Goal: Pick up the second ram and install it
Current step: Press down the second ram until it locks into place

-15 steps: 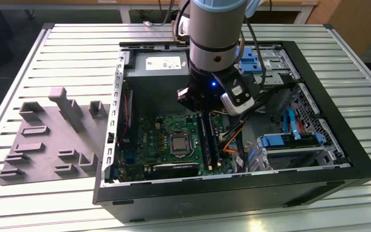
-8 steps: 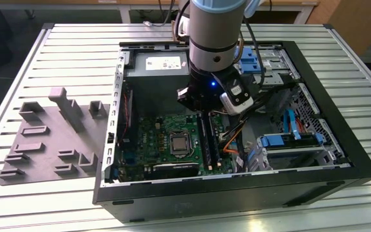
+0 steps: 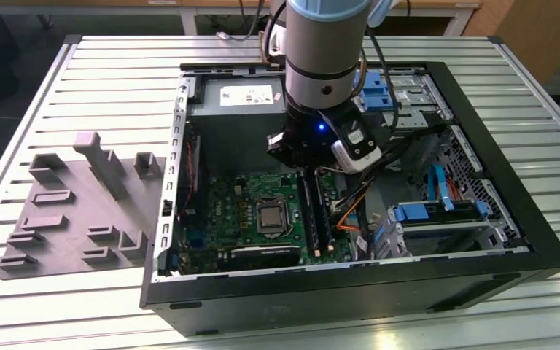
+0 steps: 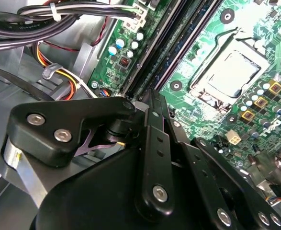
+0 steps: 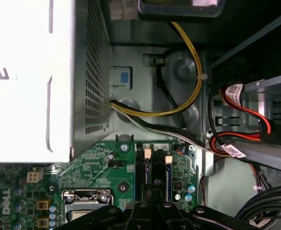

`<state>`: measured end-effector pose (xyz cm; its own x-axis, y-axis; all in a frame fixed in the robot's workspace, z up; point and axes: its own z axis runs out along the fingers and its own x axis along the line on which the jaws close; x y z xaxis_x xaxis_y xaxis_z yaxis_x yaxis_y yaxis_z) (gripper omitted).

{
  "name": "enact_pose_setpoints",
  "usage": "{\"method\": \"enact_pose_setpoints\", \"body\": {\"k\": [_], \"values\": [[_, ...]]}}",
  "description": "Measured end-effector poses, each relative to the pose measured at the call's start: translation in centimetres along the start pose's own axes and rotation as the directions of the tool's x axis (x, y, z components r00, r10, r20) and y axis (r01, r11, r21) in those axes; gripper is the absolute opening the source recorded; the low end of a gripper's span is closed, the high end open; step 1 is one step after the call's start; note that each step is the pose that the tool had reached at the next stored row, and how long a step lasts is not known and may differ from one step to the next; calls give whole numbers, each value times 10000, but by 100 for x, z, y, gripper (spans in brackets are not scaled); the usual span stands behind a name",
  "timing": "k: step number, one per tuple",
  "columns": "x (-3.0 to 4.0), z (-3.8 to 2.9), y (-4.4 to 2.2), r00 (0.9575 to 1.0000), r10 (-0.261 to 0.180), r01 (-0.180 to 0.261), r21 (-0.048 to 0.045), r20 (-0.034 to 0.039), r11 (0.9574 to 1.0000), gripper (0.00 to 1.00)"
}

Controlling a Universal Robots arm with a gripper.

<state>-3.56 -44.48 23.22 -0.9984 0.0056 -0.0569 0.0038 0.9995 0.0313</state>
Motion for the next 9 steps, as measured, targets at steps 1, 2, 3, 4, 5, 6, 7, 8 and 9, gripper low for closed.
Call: {"method": "enact_pose_setpoints", "body": {"k": [1, 2, 3, 4, 5, 6, 7, 8, 9], "values": [[0, 6, 8, 10000, 1, -1, 0, 1, 10000, 11], [1, 12, 21, 10000, 1, -1, 3, 1, 10000, 11], [1, 18, 35, 10000, 2, -2, 7, 0, 10000, 11], [2, 24, 45, 10000, 2, -2, 11, 0, 10000, 11], [2, 32, 54, 10000, 2, -2, 15, 0, 10000, 11], [2, 41, 60, 10000, 2, -2, 19, 1, 10000, 11], [3, 48, 65, 10000, 1, -1, 27, 1, 10000, 11], [3, 56, 69, 10000, 1, -1, 34, 1, 10000, 11], [3, 62, 73, 10000, 1, -1, 39, 1, 10000, 11]]}}
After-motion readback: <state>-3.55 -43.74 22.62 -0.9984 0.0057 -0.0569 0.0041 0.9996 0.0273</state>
